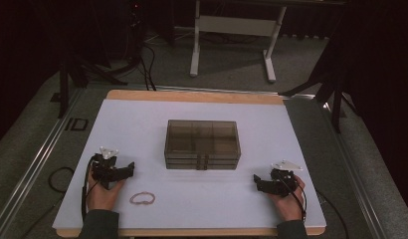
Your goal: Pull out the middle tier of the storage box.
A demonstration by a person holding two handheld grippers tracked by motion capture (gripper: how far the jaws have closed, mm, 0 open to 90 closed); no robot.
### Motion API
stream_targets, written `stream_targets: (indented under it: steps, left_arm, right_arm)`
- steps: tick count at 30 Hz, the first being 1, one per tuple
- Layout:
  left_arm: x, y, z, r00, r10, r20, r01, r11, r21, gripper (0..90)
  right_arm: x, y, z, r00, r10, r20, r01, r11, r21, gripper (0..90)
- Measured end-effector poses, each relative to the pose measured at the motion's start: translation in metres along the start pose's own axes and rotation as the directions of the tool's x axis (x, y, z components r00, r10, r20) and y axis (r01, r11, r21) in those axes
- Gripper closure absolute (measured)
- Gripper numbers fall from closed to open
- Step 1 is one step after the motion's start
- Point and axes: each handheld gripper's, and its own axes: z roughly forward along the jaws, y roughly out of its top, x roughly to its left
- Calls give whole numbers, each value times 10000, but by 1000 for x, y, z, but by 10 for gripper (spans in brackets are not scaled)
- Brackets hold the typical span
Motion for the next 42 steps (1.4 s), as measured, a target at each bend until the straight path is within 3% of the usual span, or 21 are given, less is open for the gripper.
stream_targets:
  steps: [28, 42]
  left_arm:
    - [0, 0, 0, 10000, -1, 0, 1, 10000, 0, 144]
    - [0, 0, 0, 10000, 3, 2, -3, 10000, 0, 144]
  right_arm:
    - [3, 2, -1, 9998, 140, 166, -143, 9998, 169, 162]
    - [10, 7, -9, 9993, -128, 346, 124, 9999, 119, 260]
